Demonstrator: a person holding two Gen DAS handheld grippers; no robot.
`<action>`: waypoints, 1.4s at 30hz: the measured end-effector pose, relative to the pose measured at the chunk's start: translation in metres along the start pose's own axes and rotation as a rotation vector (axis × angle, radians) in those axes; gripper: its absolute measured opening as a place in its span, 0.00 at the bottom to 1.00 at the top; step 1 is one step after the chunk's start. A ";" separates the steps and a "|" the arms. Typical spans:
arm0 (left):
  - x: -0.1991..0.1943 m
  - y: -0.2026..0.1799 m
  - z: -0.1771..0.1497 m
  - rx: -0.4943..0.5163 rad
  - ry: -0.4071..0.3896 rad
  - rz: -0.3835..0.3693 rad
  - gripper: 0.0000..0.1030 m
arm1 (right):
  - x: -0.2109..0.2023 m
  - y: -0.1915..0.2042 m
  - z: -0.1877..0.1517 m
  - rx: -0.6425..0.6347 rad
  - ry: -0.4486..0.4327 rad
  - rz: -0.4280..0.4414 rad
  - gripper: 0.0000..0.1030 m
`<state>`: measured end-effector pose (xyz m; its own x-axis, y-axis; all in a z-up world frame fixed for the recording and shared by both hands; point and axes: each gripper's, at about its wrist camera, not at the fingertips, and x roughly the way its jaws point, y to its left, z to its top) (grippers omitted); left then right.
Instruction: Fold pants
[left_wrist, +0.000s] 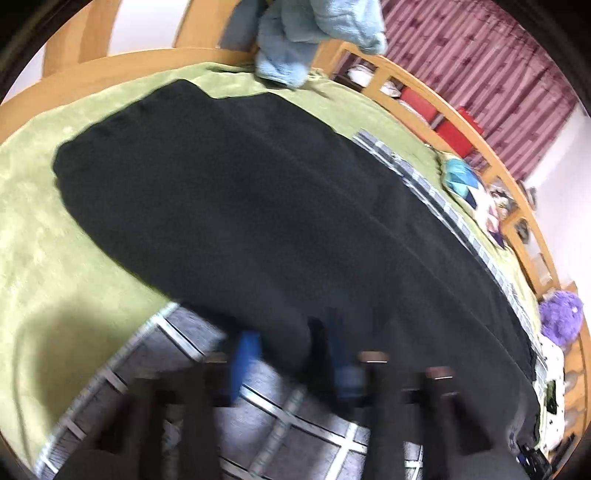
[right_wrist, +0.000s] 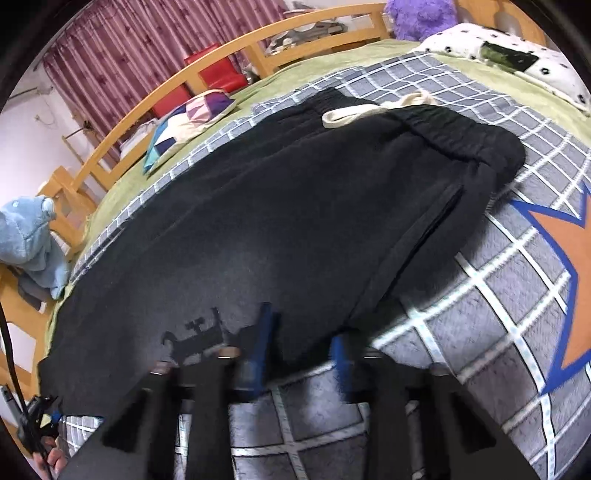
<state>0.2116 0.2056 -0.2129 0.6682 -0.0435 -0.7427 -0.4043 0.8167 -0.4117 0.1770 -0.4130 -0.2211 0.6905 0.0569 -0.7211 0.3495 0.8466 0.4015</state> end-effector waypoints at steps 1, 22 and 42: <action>-0.001 0.001 0.004 -0.010 0.000 -0.021 0.16 | -0.002 0.002 0.002 -0.008 -0.008 0.003 0.20; 0.001 -0.131 0.134 0.258 -0.239 -0.051 0.13 | -0.003 0.098 0.146 -0.213 -0.198 0.088 0.15; 0.070 -0.162 0.108 0.337 -0.094 0.024 0.76 | 0.086 0.095 0.137 -0.284 -0.046 0.033 0.58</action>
<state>0.3916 0.1323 -0.1411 0.7223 0.0181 -0.6913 -0.2019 0.9616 -0.1858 0.3568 -0.4001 -0.1674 0.7285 0.0682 -0.6816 0.1393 0.9595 0.2449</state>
